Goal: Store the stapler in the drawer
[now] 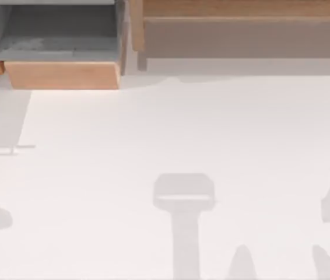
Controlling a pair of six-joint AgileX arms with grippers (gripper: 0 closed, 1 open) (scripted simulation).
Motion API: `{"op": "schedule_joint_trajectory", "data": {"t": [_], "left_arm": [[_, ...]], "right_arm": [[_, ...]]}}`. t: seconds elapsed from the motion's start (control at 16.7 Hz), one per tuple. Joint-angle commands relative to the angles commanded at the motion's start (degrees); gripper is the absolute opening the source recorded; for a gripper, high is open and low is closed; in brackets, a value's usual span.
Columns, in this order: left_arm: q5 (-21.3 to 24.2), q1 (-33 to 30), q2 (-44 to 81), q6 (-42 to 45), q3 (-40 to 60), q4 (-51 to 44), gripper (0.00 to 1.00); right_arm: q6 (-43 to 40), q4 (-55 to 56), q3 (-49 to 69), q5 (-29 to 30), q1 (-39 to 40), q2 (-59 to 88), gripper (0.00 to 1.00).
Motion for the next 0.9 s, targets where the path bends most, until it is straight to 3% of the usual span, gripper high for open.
{"op": "schedule_joint_trajectory", "data": {"t": [0.42, 0.9], "left_arm": [[-2.2, -2.21, 1.17, -0.03, 2.75, -1.53, 1.0], [-2.2, -2.21, 1.17, -0.03, 2.75, -1.53, 0.4]], "right_arm": [[0.0, 0.0, 0.0, 0.0, 0.0, 0.0, 1.0], [0.0, 0.0, 0.0, 0.0, 0.0, 0.0, 1.0]]}}
